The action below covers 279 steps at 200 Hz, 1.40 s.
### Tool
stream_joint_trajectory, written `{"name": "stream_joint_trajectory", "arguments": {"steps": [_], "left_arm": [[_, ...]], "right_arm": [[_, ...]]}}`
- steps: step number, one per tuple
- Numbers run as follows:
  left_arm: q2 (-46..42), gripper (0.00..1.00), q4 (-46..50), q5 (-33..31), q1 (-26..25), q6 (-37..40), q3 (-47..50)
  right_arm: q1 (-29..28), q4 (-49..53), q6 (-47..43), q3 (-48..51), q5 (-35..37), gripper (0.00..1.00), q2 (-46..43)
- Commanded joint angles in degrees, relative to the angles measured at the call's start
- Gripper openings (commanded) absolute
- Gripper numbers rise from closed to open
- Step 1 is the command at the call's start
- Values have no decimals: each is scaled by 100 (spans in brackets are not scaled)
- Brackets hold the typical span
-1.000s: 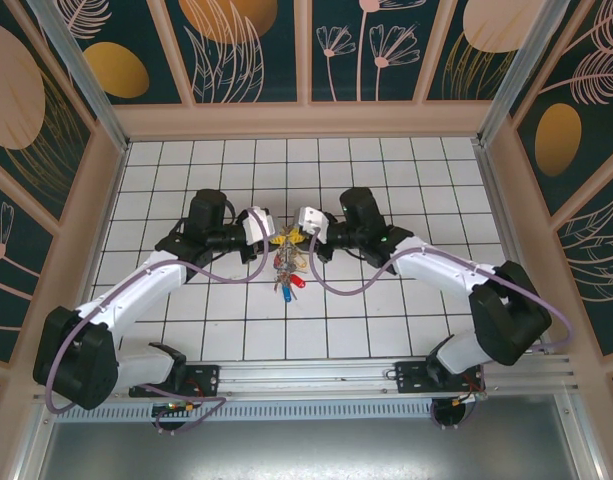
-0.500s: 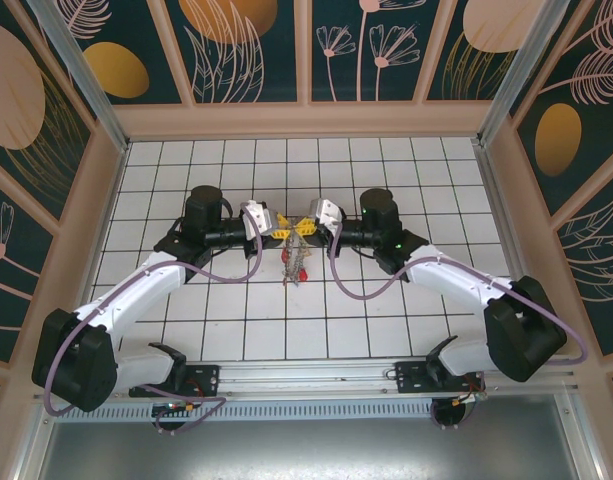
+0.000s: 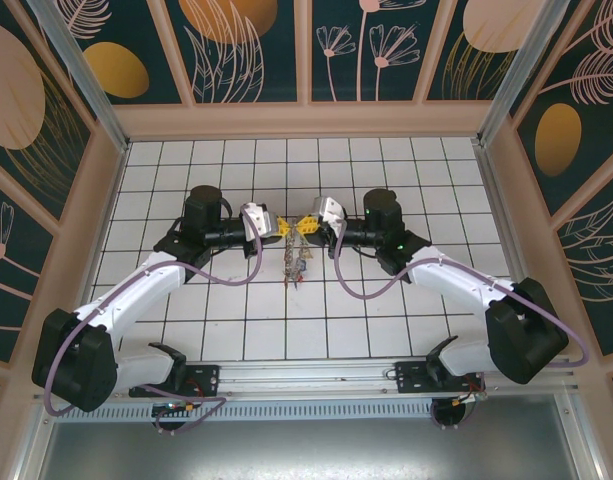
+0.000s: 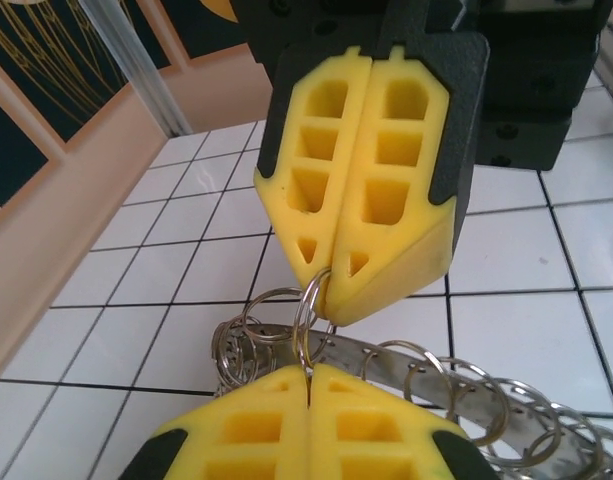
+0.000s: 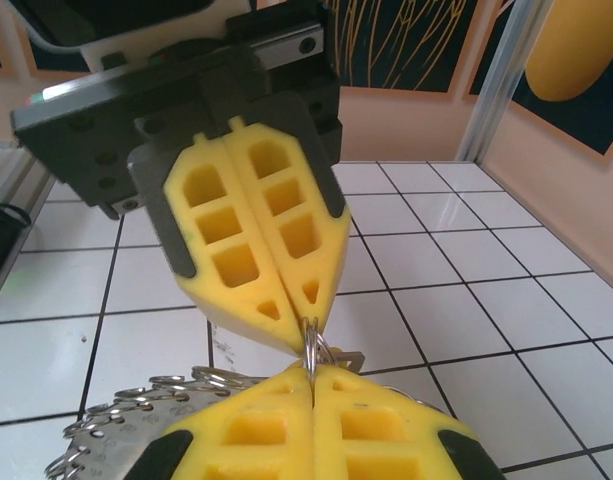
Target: Put the keys on the keyring
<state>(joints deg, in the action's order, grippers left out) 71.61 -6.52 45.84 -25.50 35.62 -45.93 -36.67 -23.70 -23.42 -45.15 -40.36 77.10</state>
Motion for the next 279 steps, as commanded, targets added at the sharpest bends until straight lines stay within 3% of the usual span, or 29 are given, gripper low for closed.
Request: {"name": "stream_joint_trajectory", "arguments": {"steps": [1, 36, 75, 129, 165, 225, 279], "left_arm": [[-123, 0, -67, 23, -43, 169, 115], [-200, 0, -77, -92, -49, 274, 228], [-262, 0, -18, -277, -56, 441, 316], [-216, 0, -178, -146, -223, 380, 266], [-259, 0, -459, -165, -288, 98, 328], [-568, 0, -556, -718, -289, -40, 488], [-597, 0, -738, -752, -284, -277, 489]], "right_arm": [[29, -1175, 523, 114, -117, 0, -205], [11, -2104, 1191, 347, -60, 0, -169], [-25, -2337, 1332, 412, 154, 0, -195], [-323, -3561, 1947, 647, 820, 0, 103], [-675, -3543, 1579, 656, 1466, 0, 240], [-1114, -1918, 157, 423, 2495, 0, 123], [-1348, -2070, 170, 496, 3244, 0, 156]]}}
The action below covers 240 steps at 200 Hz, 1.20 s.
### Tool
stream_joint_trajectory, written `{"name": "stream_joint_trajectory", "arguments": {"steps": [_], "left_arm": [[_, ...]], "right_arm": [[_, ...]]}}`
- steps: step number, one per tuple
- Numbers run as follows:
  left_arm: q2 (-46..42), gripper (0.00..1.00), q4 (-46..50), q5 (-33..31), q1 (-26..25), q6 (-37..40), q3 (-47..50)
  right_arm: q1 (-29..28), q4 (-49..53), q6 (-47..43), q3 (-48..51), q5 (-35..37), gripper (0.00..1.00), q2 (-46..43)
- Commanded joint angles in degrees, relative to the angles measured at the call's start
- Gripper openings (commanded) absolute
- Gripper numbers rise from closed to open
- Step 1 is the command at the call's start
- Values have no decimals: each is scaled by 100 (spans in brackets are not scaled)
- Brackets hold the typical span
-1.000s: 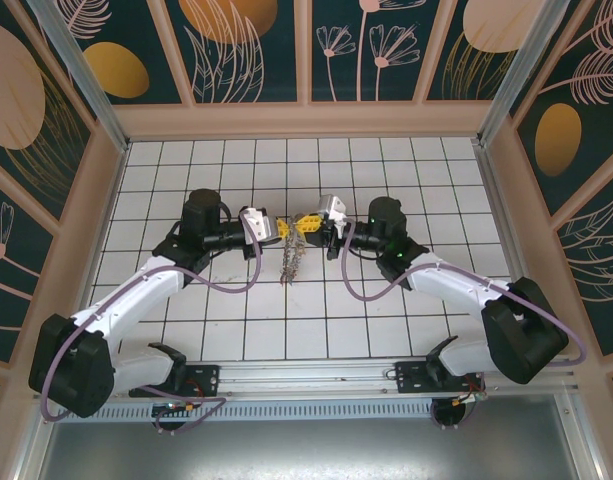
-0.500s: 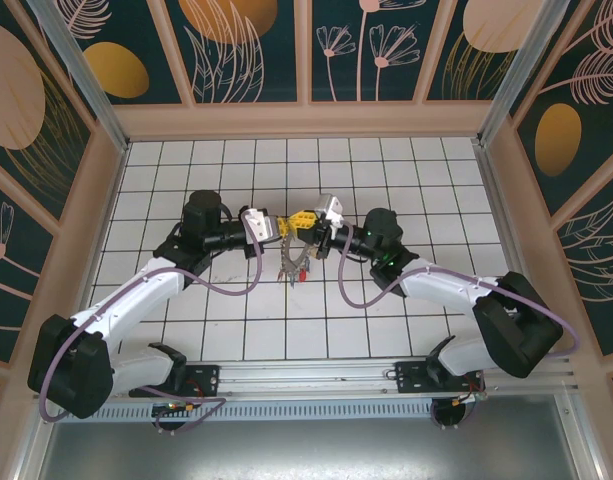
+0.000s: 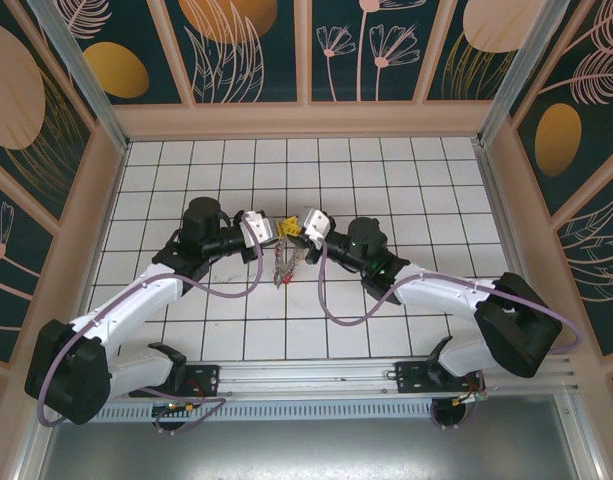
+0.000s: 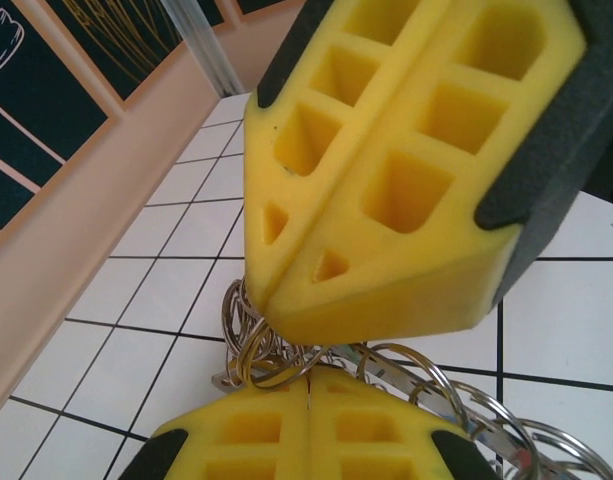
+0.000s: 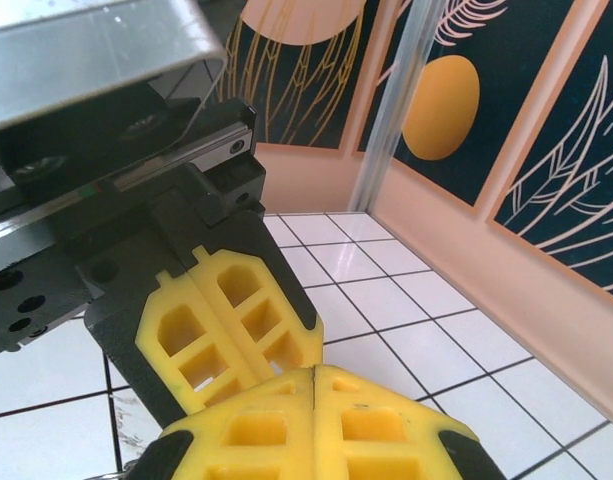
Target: Put the keys on the keyring
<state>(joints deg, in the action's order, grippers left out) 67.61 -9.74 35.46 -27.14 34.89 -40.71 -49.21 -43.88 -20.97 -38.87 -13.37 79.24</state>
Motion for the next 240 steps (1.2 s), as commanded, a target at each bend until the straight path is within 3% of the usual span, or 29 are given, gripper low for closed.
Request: {"name": "stream_joint_trajectory", "arguments": {"steps": [1, 36, 65, 82, 154, 240], "left_arm": [[-192, 0, -420, 290, -123, -208, -34], [-143, 0, -678, 488, -125, -462, -47], [-255, 30, -792, 139, -61, -580, 44], [-376, 34, -785, 278, 155, -578, 57], [-255, 32, -55, 894, 350, -319, -364], [261, 29, -138, 1850, 349, -640, -518]], "right_arm": [[-96, -69, -61, -126, 550, 0, -54], [-99, -1105, 746, 124, 700, 0, 24], [105, -1204, 820, 191, 62, 0, -55], [356, -1248, 993, 256, -656, 0, -130], [998, -1177, 1218, 241, -2314, 0, -313], [1028, -1176, 1218, 95, -2605, 0, -190]]}}
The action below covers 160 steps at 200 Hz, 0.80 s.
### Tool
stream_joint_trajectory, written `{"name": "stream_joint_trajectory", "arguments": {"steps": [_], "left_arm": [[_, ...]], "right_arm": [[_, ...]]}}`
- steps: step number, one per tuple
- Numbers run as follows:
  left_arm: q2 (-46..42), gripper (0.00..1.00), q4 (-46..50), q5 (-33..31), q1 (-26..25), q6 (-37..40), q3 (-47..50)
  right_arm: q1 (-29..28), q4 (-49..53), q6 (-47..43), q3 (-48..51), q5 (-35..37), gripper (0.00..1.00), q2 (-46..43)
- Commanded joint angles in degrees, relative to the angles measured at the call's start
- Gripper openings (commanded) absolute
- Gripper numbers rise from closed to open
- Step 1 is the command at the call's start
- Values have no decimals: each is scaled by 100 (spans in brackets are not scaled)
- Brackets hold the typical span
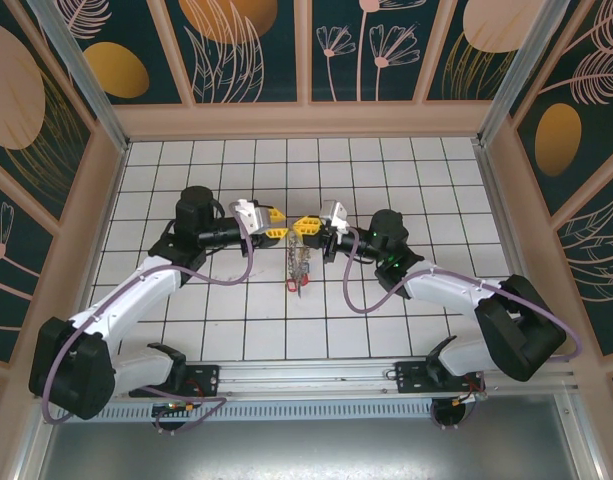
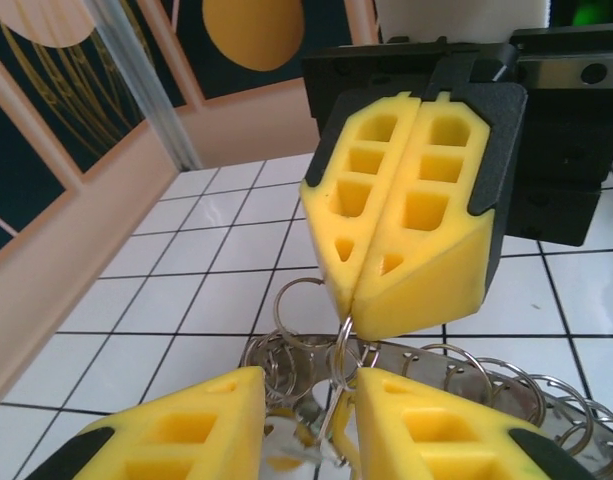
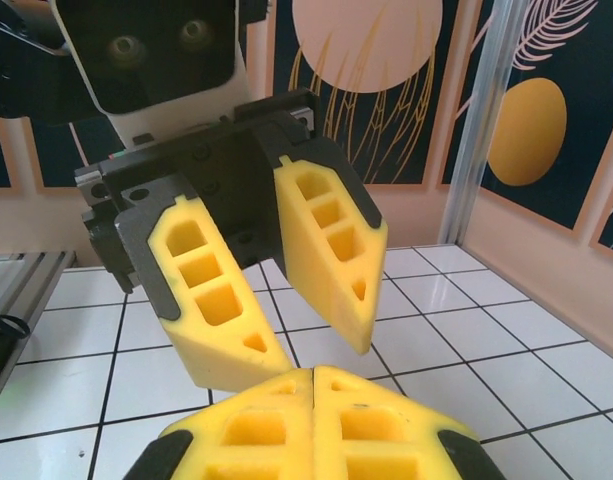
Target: Put the keys on the keyring
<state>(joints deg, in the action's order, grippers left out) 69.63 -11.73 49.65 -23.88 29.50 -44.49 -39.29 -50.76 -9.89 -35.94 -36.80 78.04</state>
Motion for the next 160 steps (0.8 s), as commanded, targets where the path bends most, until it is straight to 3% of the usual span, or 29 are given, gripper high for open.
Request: {"name": "stream_joint_trajectory", "arguments": {"steps": [1, 45, 83, 141, 160], "left_arm": [[60, 29, 63, 431, 24, -101, -135], [77, 28, 135, 664, 20, -49, -85], [139, 16, 290, 600, 15, 76, -106], [170, 18, 256, 559, 15, 65, -113], [168, 3, 268, 582, 15, 56, -113]], "right_arm": [[35, -487, 110, -200, -265, 0, -65], [28, -493, 123, -293, -317, 0, 29], [18, -479, 119, -353, -355, 0, 97], [-39, -202, -30, -439, -443, 0, 84], [-44, -166, -56, -448, -434, 0, 84]]}}
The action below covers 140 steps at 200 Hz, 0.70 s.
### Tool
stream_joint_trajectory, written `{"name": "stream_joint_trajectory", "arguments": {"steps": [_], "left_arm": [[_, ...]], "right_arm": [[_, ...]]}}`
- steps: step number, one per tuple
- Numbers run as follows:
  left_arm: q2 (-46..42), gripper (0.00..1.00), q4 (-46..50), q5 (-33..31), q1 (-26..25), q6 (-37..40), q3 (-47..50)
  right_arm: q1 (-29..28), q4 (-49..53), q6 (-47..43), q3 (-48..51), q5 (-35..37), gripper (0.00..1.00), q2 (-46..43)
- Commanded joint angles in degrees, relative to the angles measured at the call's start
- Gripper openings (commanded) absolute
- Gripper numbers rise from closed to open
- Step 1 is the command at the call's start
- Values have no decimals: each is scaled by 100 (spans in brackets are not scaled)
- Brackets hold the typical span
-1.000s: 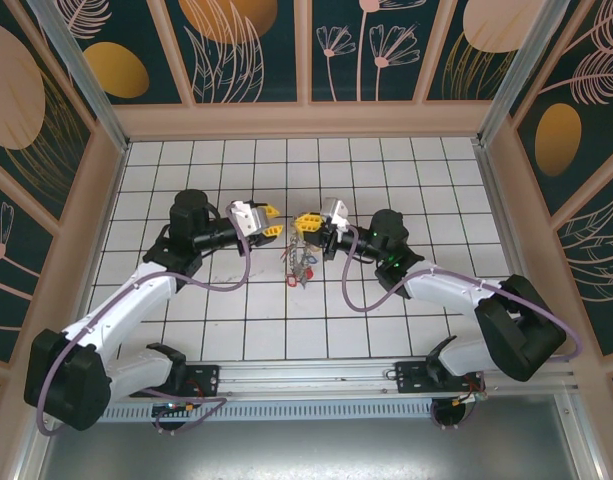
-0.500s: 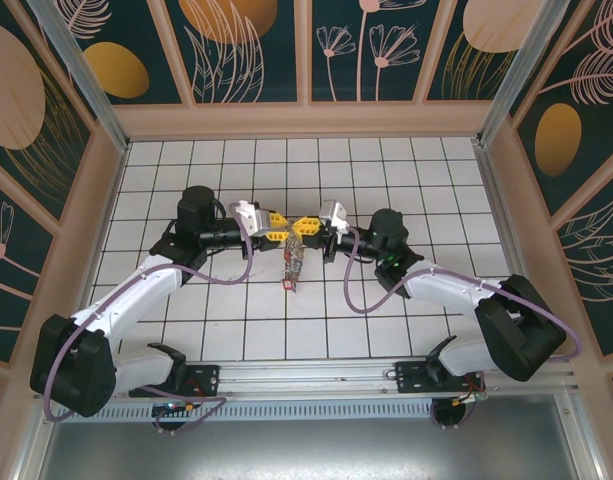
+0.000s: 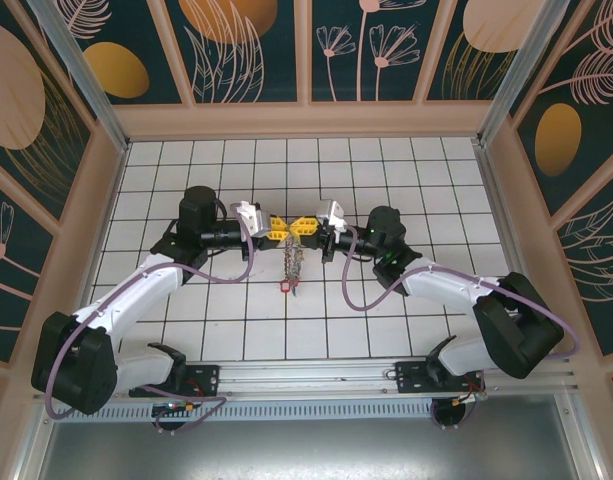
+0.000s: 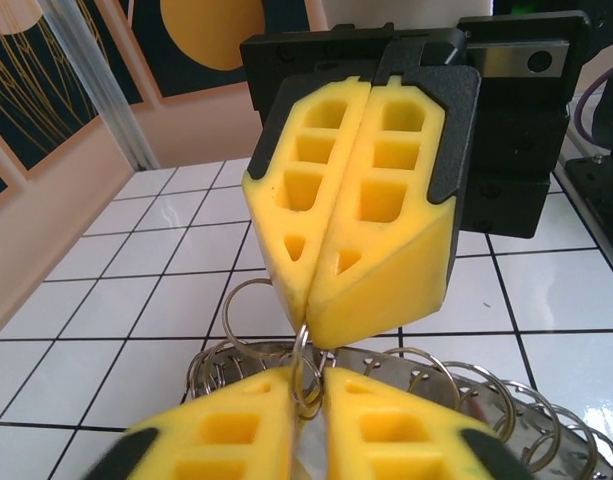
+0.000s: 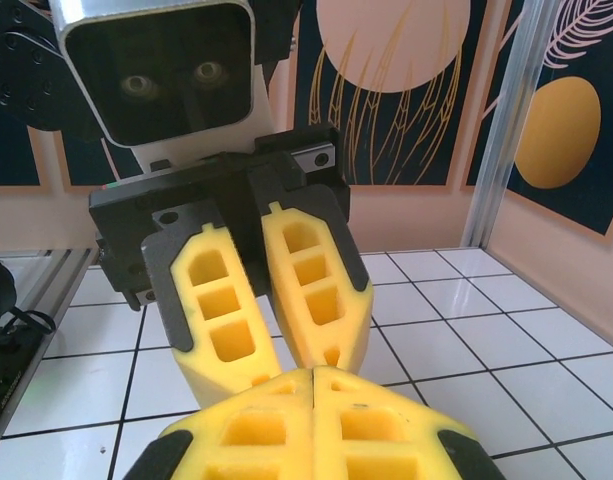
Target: Put the keys on the keyring
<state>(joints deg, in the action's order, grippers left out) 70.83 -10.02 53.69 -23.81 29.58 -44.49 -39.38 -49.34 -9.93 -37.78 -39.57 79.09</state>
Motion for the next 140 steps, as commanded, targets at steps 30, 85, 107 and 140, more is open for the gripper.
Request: {"name": "stream_joint_trajectory", "arguments": {"steps": [30, 85, 107, 140], "left_arm": [[-114, 0, 75, -179, 8, 81, -79], [-342, 0, 1348, -1230, 4, 943, -409], [-368, 0, 1591, -1637, -58, 1234, -445], [-327, 0, 1887, -2139, -305, 1657, -538]], "right_arm": [[-43, 577, -678, -383, -176, 0, -97], [-35, 4167, -2807, -1154, 338, 23, -424], [-26, 4633, -2987, -1418, 579, 27, -432], [-104, 5076, -3049, -1893, 583, 32, -187]]}}
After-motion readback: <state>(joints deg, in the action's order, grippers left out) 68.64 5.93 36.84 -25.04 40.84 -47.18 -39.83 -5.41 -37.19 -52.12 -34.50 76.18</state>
